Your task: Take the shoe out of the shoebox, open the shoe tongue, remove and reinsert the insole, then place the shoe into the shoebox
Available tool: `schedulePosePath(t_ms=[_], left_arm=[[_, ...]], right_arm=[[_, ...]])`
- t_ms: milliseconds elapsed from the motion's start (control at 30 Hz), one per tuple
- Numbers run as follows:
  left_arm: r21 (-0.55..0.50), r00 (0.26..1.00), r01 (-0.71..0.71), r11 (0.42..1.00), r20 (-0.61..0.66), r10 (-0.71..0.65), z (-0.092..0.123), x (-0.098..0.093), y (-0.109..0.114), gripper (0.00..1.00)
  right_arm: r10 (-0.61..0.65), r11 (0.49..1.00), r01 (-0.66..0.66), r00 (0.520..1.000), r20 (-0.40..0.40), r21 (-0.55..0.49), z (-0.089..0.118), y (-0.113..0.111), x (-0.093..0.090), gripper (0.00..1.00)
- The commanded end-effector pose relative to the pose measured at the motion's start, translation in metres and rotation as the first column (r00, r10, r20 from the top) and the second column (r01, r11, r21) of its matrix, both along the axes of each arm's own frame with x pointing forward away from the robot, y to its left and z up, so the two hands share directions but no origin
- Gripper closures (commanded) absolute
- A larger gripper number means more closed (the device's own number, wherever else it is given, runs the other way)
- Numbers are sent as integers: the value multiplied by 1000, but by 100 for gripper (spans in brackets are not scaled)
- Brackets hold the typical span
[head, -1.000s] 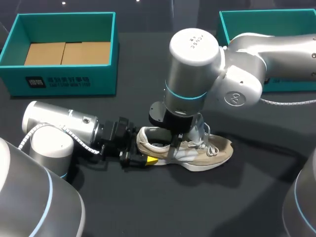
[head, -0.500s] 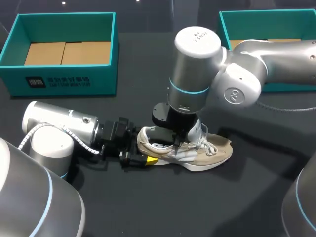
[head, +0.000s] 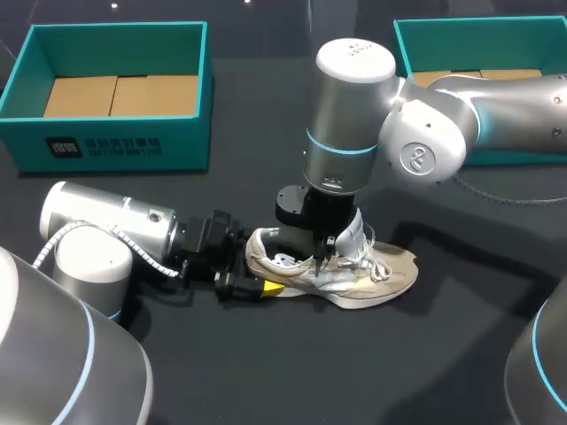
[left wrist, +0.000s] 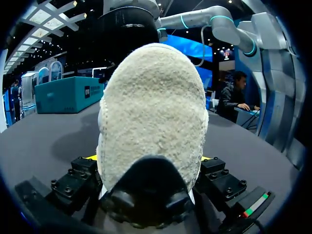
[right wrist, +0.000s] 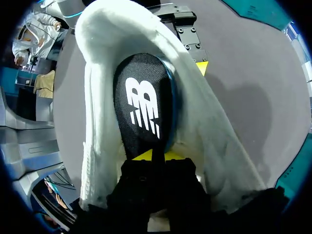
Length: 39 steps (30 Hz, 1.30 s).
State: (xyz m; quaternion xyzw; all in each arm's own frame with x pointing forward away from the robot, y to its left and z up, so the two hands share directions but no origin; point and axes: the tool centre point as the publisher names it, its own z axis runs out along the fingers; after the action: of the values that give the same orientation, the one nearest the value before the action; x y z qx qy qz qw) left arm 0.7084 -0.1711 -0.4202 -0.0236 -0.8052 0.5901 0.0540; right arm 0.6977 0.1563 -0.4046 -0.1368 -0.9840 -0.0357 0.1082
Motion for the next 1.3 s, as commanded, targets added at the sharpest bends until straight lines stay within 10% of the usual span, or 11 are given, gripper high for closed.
schedulePosePath(t_ms=[33,733,1300], left_arm=[[-1,1000,-2,1000,-1,2,-2,0,1,100],[-1,1000,-2,1000,-1,2,-2,0,1,100],[-1,1000,-2,1000,-1,2,-2,0,1,100]], right_arm=[[-9,999,8,1000,28,46,-28,-9,-19,100],[69,943,-109,988,137,313,9,-39,-7,100],[255,866,-352,923,289,357,61,1,0,100]])
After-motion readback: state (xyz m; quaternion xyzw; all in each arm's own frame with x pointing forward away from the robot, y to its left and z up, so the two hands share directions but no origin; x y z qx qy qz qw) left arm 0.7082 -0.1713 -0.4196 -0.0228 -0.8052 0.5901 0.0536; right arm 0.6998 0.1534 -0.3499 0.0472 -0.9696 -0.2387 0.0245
